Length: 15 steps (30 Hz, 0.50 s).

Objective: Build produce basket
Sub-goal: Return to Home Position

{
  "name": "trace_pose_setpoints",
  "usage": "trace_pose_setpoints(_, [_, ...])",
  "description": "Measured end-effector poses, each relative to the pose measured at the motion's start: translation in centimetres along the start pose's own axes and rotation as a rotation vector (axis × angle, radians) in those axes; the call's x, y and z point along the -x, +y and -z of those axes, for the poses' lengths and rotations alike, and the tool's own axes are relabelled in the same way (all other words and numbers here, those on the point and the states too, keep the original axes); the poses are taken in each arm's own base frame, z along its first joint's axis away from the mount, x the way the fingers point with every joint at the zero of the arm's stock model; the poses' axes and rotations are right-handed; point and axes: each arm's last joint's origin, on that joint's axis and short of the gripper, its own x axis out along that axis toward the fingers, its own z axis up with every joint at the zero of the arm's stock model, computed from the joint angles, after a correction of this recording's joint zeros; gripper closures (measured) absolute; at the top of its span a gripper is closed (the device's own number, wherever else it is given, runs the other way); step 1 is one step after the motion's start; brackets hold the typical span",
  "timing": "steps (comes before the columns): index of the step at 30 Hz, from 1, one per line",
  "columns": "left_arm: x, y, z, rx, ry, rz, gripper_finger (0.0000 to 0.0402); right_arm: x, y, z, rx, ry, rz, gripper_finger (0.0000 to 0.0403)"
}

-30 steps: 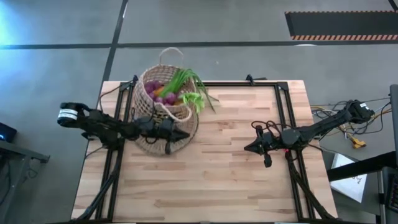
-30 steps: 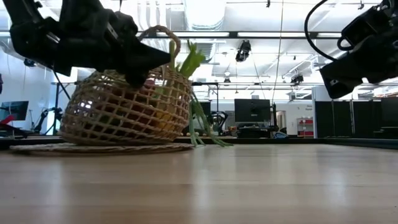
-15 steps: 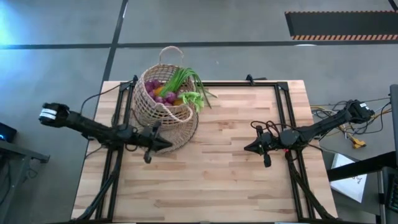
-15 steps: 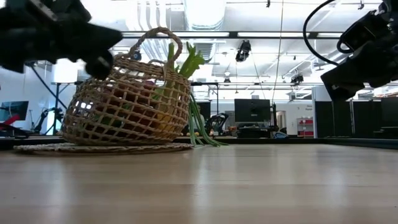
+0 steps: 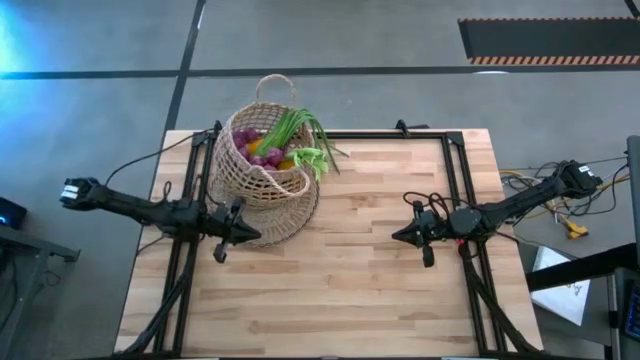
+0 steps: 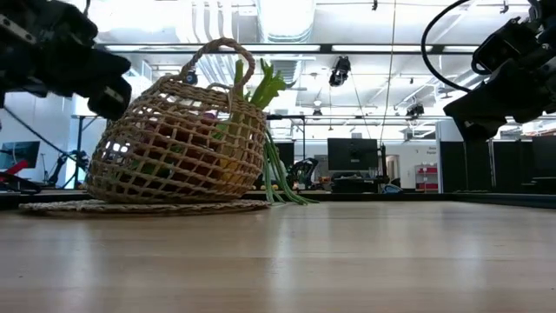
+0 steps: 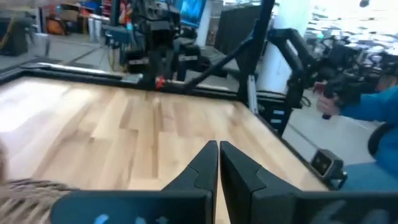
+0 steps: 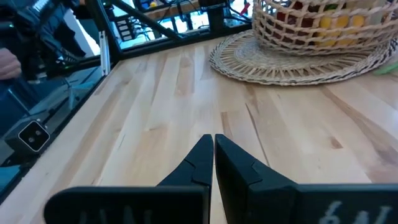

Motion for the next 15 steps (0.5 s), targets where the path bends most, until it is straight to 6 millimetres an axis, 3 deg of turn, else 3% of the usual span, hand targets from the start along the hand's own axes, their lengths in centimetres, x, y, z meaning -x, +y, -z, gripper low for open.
trace_pose_setpoints(8, [2.7, 0.9, 0.0, -0.03, -0.022, -0.11, 0.0401, 0.0, -0.1, 0.0, 0.016, 0.0, -0.002, 0.0394])
trace_pose_setpoints(15, [2.4, 2.2, 0.5, -0.034, 0.055, -0.2, 0.0401, -0.2, -1.9, -0.4, 0.01, 0.021, -0.004, 0.0394])
